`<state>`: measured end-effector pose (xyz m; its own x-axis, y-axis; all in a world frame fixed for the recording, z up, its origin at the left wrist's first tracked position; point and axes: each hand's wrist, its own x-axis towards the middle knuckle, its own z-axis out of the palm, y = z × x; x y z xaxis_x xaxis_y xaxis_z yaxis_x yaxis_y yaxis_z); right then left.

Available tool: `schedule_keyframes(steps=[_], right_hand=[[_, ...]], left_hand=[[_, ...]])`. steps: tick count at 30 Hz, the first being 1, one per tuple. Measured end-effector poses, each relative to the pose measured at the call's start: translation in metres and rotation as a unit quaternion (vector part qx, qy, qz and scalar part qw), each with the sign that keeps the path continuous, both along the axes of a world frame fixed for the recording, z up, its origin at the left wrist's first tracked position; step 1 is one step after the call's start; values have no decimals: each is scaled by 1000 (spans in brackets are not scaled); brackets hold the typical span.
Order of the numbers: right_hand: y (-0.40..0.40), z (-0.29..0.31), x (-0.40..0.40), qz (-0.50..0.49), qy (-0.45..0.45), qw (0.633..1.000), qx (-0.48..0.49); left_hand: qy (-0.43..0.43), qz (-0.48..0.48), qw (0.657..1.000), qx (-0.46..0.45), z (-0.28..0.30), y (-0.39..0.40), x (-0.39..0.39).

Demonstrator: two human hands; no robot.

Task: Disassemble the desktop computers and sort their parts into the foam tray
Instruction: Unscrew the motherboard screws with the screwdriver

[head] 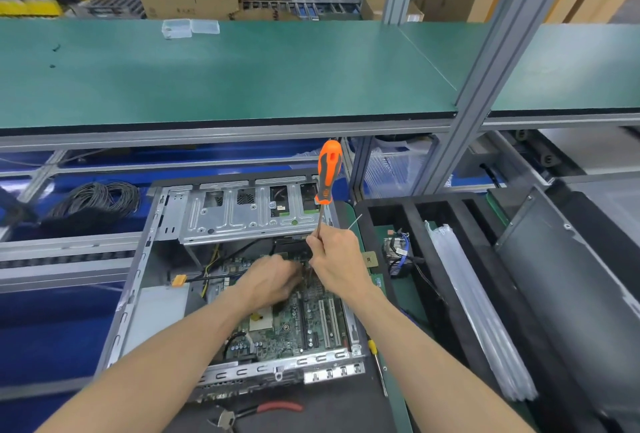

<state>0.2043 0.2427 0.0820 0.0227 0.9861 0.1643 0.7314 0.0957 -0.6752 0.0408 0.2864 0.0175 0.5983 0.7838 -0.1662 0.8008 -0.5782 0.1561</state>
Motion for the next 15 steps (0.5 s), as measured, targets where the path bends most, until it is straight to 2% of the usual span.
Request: schedule_keyframes(steps=[2,4,5,7,9,10,12,15], right_hand=[[1,-1,0,2,31,999,-16],[2,-1,0,1,49,999,-25],[2,-1,0,3,50,998,-24],[4,0,-1,17,39,999,-24],[7,1,-2,33,20,999,-36],[8,1,-3,38,12,998,-45],[10,2,-5,43,0,997,-58],[12,3,-8,41,-6,997,-69]], left_hand=[[-71,110,991,-14,5,1,-7],[-167,222,960,-42,10,0,-15],[-232,285,928,-70,13,-1,-18],[-369,411,819,-153,16,-3,-21],[-443,486,713,-243,17,-9,-22],[-457,493,685,-280,18,-12,-22],[-466,486,662,-330,21,-15,-23],[-453,478,664,-353,22,-17,-23]])
